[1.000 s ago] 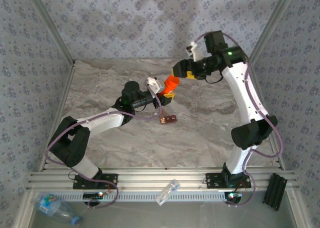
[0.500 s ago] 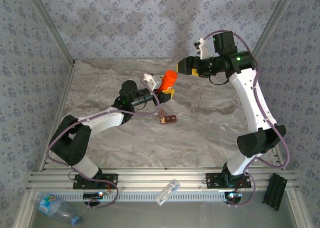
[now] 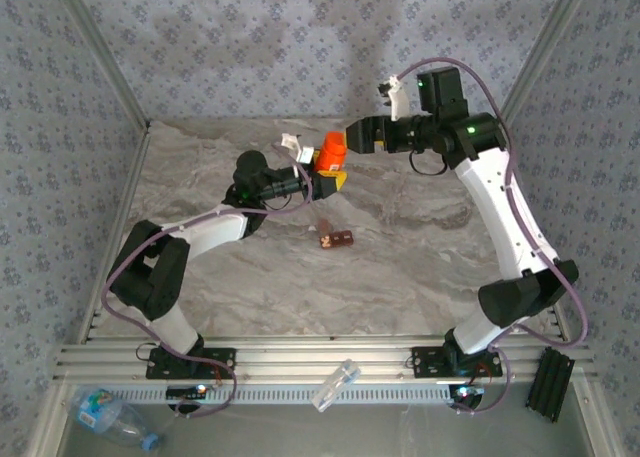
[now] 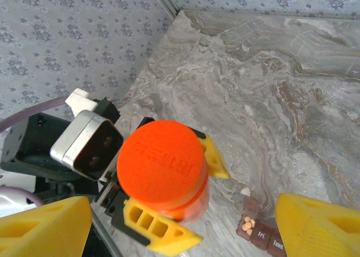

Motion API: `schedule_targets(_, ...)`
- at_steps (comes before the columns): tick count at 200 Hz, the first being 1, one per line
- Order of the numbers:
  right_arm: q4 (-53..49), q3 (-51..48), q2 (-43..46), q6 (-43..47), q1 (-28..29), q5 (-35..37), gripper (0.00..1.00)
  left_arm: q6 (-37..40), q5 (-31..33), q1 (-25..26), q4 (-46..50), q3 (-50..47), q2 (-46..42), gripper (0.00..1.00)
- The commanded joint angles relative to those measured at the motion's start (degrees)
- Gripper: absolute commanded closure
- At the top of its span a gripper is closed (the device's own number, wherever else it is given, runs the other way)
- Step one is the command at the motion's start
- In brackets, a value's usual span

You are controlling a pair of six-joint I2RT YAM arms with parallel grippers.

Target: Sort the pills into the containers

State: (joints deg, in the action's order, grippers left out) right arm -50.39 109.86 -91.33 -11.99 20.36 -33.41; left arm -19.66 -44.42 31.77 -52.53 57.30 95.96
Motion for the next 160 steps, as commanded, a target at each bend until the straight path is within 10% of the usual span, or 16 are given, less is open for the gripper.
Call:
schedule_targets(1,-0.38,3.55,-2.79,3.03,1.54,2.96,0.14,-2.21,-3.13,0.00,-2.32,2.46,-0.69,1.00)
schedule_targets(160,-1.64,7.12,-6.73,2.23,3.95,0.61,0.21,-1.16,-3.76,0.01,0.41,2.50,-2.57,1.00)
